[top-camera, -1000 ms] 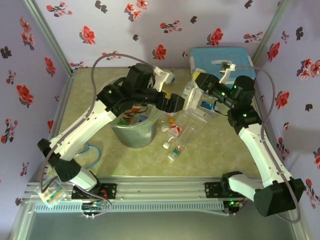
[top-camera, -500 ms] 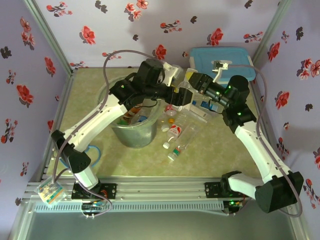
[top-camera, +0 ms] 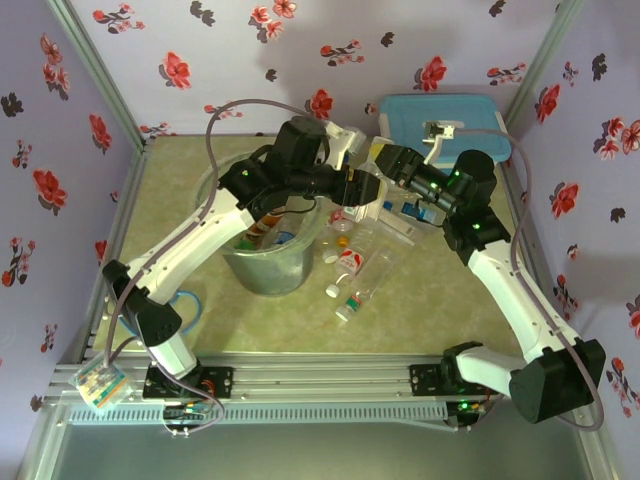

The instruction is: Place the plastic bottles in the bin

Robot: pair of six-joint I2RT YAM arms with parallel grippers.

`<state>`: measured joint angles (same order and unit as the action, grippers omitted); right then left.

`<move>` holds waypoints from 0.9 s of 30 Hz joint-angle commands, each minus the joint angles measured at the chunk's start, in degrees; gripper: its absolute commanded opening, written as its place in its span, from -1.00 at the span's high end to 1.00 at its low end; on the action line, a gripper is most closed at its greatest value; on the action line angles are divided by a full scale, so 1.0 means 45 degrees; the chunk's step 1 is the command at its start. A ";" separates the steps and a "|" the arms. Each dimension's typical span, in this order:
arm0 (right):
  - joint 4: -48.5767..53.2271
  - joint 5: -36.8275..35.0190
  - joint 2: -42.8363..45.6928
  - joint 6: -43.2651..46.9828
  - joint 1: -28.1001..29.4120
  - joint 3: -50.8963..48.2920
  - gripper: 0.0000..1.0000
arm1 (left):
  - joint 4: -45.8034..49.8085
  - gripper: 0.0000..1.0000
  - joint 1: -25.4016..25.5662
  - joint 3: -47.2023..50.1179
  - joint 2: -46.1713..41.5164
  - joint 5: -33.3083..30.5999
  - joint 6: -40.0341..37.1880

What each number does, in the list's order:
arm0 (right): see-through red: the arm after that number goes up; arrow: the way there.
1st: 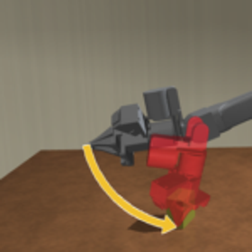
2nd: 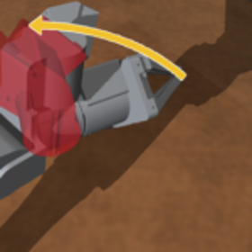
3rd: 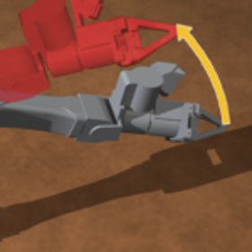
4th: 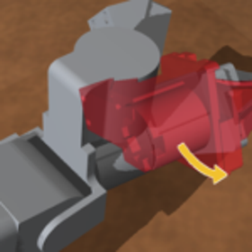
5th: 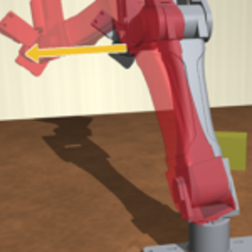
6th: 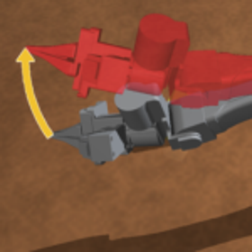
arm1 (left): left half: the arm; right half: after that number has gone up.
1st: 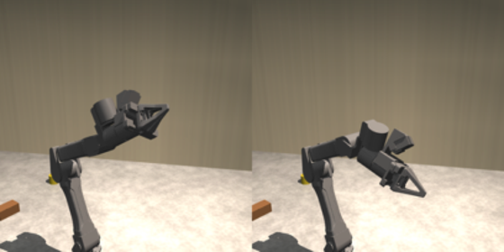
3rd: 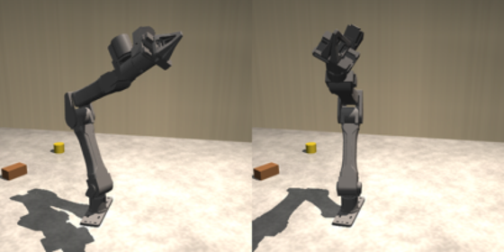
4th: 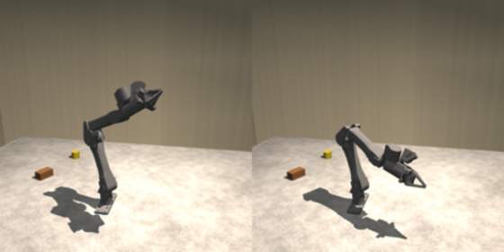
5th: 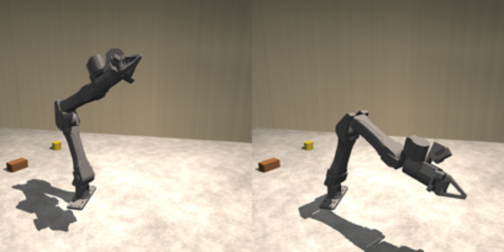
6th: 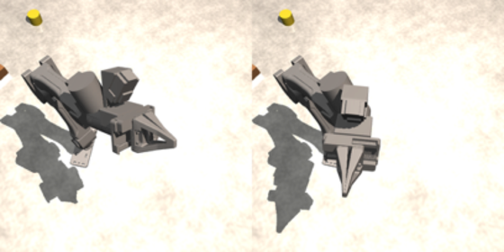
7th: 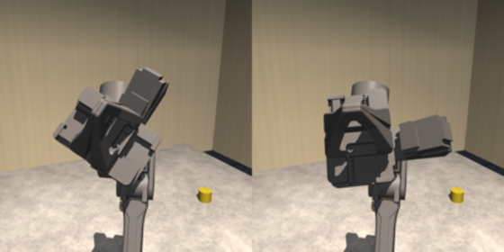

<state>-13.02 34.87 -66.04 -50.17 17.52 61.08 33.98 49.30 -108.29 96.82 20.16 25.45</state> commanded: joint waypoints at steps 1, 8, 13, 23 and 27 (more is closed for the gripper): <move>-0.0272 -0.0161 -0.0009 0.0026 0.0072 0.0218 0.05 | -0.0461 -0.09 0.0042 -0.0076 0.0073 0.0089 0.0132; 0.0343 -0.0419 -0.0074 0.0017 -0.0043 0.0512 -0.47 | -0.0429 -0.02 -0.0110 -0.0059 0.0094 0.0088 0.0194; 0.0938 -0.0646 0.0338 0.0113 -0.0377 0.0538 -0.62 | -0.0392 -0.02 -0.0265 0.0018 0.0032 0.0089 0.0196; 0.2806 -0.1161 0.1621 0.0853 -0.1067 0.0554 -0.99 | -0.0380 0.00 -0.0858 0.0363 -0.0243 0.0077 0.0128; 0.3445 -0.1219 0.2035 0.1151 -0.1497 0.0172 -0.99 | -0.0249 0.01 -0.1486 0.0708 -0.0949 0.0049 0.0080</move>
<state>-0.56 30.79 -58.37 -47.40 11.97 62.35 33.82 44.69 -106.19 96.38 20.16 25.65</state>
